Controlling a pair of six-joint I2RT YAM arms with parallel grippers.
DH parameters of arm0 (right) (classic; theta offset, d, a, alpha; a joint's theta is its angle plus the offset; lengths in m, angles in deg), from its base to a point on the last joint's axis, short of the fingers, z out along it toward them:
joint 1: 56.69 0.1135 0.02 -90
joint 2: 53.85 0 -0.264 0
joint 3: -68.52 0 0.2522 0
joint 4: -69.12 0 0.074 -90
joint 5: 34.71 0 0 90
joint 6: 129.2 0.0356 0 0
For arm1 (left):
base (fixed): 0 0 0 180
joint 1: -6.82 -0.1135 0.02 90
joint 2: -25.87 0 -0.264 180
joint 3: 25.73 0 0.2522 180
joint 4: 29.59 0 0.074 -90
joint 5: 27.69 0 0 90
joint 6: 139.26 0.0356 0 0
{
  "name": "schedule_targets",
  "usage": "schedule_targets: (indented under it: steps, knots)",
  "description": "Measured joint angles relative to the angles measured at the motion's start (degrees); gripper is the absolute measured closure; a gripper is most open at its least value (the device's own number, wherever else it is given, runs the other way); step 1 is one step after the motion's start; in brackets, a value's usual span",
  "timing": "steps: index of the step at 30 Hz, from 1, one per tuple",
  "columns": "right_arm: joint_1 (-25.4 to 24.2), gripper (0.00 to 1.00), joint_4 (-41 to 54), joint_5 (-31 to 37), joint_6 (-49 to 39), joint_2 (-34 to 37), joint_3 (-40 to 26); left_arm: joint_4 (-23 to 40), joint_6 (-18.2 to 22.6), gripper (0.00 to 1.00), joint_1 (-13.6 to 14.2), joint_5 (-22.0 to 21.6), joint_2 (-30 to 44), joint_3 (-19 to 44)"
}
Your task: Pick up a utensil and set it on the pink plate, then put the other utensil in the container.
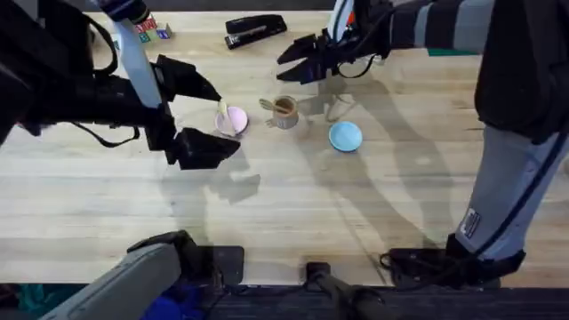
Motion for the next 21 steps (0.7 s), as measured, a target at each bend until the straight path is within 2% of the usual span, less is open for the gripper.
schedule_targets:
  steps: [6, 14, 21]
  knots:
    - [-1.63, 0.193, 8.83, 10.04, 2.39, -3.82, -0.01, 0.00, 0.00, 0.006, 0.00, 0.00, 0.00, 0.00]
    - [-2.46, 0.201, 26.20, 26.11, 1.40, -14.75, -0.12, 0.00, -0.01, 0.006, 0.00, 0.00, 0.01, 0.00]
    - [-2.46, 0.204, 36.80, 41.61, 1.25, -23.92, -0.14, 0.00, 0.01, 0.006, 0.00, 0.00, -0.01, 0.00]
